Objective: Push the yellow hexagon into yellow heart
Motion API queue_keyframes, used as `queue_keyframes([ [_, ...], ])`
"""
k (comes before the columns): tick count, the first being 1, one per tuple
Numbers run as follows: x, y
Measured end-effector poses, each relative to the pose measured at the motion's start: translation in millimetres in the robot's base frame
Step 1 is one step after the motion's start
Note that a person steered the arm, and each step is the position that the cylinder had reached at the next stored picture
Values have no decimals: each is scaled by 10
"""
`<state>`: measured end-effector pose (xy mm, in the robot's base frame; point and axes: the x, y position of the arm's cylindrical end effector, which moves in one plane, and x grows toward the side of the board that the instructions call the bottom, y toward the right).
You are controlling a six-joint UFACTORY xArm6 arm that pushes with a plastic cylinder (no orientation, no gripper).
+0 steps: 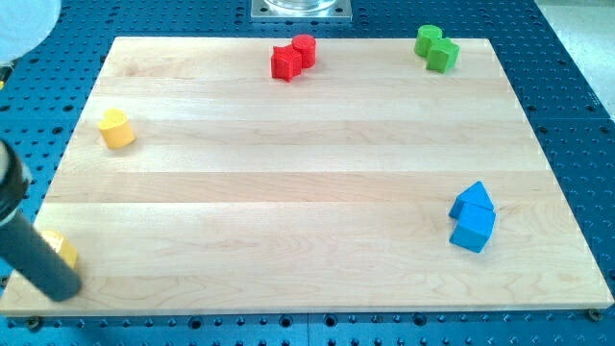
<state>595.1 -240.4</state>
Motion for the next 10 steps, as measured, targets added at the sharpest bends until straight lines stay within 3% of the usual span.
queue_keyframes([
  [1, -530, 5],
  [2, -289, -10],
  [3, -96, -489],
  [4, -451, -541],
  [5, -798, -193],
  [7, -677, -129],
  [8, -1031, 54],
  [9, -794, 86],
  [10, -838, 304],
])
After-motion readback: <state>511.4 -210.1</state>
